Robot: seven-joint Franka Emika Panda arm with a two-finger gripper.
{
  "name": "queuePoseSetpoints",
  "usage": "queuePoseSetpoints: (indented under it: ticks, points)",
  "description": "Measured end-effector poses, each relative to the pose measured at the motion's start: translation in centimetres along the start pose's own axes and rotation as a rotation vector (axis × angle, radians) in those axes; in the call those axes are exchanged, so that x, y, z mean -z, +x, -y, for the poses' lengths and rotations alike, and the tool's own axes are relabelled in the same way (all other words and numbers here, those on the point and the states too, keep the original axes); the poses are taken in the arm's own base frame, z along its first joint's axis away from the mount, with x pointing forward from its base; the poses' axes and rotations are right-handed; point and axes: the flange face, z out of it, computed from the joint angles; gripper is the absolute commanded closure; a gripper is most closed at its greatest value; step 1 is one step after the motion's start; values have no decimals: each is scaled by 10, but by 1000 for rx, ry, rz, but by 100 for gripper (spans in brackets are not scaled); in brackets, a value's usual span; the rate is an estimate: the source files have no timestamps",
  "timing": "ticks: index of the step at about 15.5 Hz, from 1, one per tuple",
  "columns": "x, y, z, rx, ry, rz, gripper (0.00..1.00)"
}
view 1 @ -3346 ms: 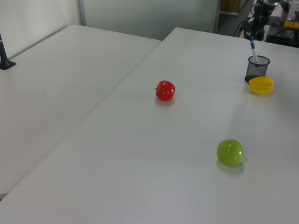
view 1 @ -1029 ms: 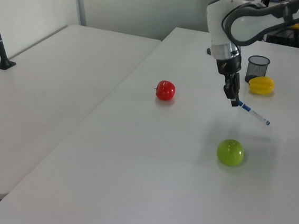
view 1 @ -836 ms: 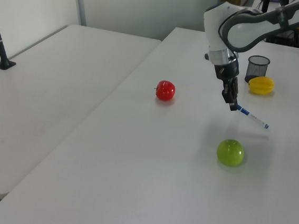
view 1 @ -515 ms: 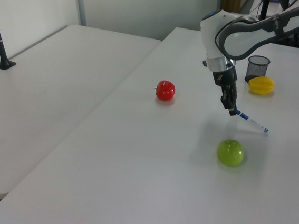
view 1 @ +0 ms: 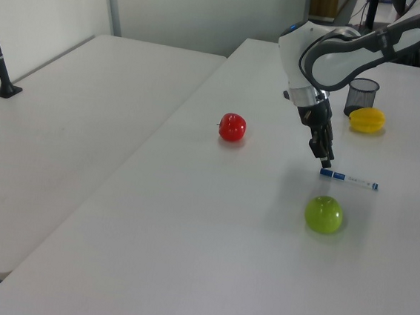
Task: Take marker pen
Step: 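Open the gripper, release the marker and raise the gripper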
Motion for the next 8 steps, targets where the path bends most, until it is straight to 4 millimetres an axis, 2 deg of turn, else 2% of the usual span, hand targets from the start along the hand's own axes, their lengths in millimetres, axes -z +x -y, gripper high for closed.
queuePoseSetpoints:
  ticks: [1,2,3,5,8]
  points:
    - [1,0,-1,1,-8,-1,20]
    - [2,0,-1,2,-14,-3,7]
    - [4,0,-2,-4,-21,-8,0]
    - [17,-1,-5,-42,-39,-34,0]
    - [65,-19,-29,-104,-36,-123,0]
